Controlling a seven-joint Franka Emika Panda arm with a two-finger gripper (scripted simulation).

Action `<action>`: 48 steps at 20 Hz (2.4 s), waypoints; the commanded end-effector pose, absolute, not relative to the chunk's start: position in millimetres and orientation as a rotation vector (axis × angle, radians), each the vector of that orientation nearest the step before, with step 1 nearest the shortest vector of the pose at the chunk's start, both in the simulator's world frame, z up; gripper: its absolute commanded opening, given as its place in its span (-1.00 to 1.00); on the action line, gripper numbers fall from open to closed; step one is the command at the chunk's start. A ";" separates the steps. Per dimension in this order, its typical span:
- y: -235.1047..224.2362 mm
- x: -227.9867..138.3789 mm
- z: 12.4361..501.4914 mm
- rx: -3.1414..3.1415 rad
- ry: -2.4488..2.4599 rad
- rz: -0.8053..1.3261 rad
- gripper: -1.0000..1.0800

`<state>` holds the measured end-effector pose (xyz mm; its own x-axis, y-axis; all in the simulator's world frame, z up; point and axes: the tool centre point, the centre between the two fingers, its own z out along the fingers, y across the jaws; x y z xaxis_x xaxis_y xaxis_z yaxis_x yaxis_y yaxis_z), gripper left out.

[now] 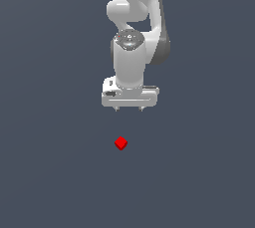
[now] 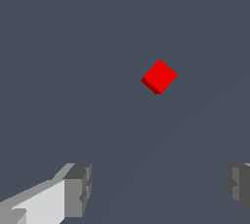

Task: Pick up the red cube and move it to a goal position.

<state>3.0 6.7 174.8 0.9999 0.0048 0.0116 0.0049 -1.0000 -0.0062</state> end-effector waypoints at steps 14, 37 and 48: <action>5.8 17.9 149.5 -3.132 0.177 -0.016 0.92; -24.8 83.4 29.4 -2.963 1.046 -0.002 0.92; -29.5 88.1 20.0 -2.937 1.115 0.000 -1.00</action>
